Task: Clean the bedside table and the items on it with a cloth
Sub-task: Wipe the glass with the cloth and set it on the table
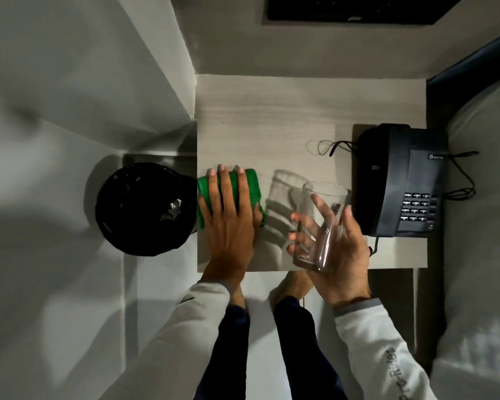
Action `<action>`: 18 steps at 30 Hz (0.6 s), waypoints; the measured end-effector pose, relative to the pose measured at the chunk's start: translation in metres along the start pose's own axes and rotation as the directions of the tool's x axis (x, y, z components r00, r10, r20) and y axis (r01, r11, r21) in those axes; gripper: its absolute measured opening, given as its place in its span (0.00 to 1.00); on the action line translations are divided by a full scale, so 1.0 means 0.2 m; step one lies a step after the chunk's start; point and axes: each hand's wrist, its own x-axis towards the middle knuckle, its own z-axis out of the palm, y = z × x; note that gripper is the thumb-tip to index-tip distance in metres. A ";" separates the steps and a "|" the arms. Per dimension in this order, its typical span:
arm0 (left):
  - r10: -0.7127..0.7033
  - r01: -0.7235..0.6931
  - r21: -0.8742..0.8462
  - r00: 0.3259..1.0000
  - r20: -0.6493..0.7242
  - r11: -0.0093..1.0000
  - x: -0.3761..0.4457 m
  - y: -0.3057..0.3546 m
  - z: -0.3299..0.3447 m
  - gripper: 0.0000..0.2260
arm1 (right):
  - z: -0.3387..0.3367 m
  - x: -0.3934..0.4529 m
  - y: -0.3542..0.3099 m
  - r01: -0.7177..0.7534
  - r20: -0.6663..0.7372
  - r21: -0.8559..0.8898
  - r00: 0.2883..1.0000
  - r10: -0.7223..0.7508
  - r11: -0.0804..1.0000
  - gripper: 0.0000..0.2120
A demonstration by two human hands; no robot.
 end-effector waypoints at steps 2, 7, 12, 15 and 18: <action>0.003 -0.003 -0.018 1.000 0.003 1.000 0.01 0.02 -0.02 0.27 | -0.02 0.00 0.01 -0.021 0.016 0.044 1.000 0.021 0.999 0.28; 0.077 -0.092 -0.140 0.991 -0.107 0.986 0.04 -0.04 -0.16 0.24 | -0.02 0.00 0.03 -0.075 0.057 0.121 0.996 0.068 0.990 0.27; 0.088 -0.262 -0.416 0.916 -0.391 0.871 -0.01 -0.06 -0.40 0.23 | 0.01 0.01 0.06 -0.097 0.062 -0.001 0.993 0.097 0.995 0.44; 0.171 -0.419 -0.454 0.854 -0.491 0.787 -0.04 0.04 -0.56 0.23 | 0.07 0.02 0.09 -0.125 0.061 -0.058 0.990 0.129 0.990 0.39; 0.259 -0.443 -0.375 0.855 -0.449 0.814 -0.05 0.19 -0.65 0.23 | 0.15 0.02 0.11 -0.114 0.088 0.026 0.990 0.112 0.993 0.32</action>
